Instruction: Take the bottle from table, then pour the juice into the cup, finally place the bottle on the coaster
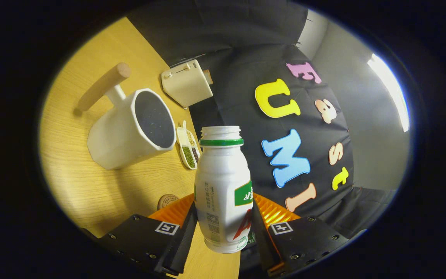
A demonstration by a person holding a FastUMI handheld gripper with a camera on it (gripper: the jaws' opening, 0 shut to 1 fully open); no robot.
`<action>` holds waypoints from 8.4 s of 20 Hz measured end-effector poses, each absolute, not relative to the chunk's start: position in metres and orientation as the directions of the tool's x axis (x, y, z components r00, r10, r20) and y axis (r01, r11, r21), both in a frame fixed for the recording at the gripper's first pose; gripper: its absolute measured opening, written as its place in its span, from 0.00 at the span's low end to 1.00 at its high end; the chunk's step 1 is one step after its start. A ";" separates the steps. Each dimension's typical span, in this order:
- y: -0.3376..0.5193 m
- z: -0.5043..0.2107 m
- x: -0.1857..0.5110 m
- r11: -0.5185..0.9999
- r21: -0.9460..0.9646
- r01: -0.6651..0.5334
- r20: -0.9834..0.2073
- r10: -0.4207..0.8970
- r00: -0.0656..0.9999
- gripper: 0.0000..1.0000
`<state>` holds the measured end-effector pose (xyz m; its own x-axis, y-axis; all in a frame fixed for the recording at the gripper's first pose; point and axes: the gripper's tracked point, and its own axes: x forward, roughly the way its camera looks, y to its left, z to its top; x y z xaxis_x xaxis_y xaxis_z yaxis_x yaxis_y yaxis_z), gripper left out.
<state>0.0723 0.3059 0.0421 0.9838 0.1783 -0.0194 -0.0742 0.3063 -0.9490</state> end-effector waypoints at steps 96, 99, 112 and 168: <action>0.334 0.052 0.065 -0.274 -0.951 0.145 0.091 0.200 0.976 0.71; 0.335 0.054 0.065 -0.286 -0.947 0.144 0.088 0.200 0.976 0.71; 0.337 0.058 0.063 -0.350 -0.926 0.143 0.076 0.200 0.977 0.71; 0.342 0.060 0.060 0.160 -0.987 -0.032 0.006 0.231 0.973 0.71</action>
<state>0.0596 0.3419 0.0598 0.9730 0.2307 0.0056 -0.0323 0.1604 -0.9865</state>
